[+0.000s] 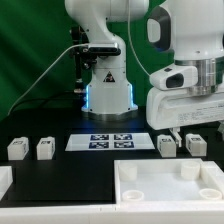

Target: Assemble one leg

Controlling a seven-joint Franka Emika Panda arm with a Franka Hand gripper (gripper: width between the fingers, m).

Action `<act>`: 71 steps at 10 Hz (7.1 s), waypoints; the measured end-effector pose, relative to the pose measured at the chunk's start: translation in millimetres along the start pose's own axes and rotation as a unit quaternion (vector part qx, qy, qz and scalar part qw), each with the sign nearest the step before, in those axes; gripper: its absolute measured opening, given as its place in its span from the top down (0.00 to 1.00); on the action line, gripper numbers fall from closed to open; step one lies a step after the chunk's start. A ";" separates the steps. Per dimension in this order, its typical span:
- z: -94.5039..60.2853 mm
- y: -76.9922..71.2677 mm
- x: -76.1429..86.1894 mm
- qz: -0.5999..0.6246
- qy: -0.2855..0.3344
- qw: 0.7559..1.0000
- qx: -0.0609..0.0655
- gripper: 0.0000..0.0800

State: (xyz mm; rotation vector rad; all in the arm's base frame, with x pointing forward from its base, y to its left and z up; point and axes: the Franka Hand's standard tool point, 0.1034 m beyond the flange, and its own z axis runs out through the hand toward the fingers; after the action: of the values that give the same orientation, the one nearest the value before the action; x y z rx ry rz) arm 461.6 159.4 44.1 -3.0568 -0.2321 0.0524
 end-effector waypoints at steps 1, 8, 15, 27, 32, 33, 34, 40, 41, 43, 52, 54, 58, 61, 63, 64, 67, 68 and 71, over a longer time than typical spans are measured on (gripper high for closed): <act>-0.3 0.1 1.0 0.000 0.000 1.000 0.000 0.19; 5.1 -18.0 -25.5 0.020 -0.345 0.938 -0.024 0.19; 19.9 -25.8 -41.1 0.036 -0.421 0.905 -0.040 0.19; 38.4 -26.8 -66.8 0.039 -0.440 0.896 -0.048 0.51; 35.9 -26.5 -65.7 0.039 -0.440 0.896 -0.048 0.64; 21.7 -25.1 -58.0 0.040 -0.435 0.898 -0.046 0.64; 4.6 -24.1 -47.4 0.043 -0.420 0.906 -0.044 0.64; -45.7 -14.4 -14.3 0.041 -0.337 0.940 -0.037 0.64; -54.5 -9.6 -10.7 0.011 -0.309 0.950 -0.034 0.64; -48.4 -13.4 5.3 0.009 -0.220 0.975 -0.028 0.64; -71.9 -1.4 34.7 0.007 0.140 0.990 0.003 0.63; -73.3 1.0 45.4 -0.006 0.176 0.984 0.005 0.63; -117.3 45.3 97.4 -0.045 0.218 0.975 -0.010 0.63; -116.4 43.4 97.4 -0.046 0.220 0.974 -0.009 0.63; -110.4 44.6 106.7 -0.044 0.249 0.967 -0.010 0.63; -106.8 41.6 115.2 -0.044 0.251 0.967 -0.007 0.63; -107.5 28.7 132.8 -0.037 0.277 0.960 0.001 0.63; -107.2 29.8 132.8 -0.039 0.276 0.960 0.000 0.63; -105.3 35.4 133.8 -0.050 0.280 0.959 -0.006 0.63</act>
Offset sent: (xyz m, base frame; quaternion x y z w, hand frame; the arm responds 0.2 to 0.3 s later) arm 0.0000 0.0000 0.0000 0.0000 -0.1790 0.0000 0.9838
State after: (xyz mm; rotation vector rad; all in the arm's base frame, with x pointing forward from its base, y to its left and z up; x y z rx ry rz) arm 603.3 137.2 142.5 -2.9091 -0.3415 -0.8058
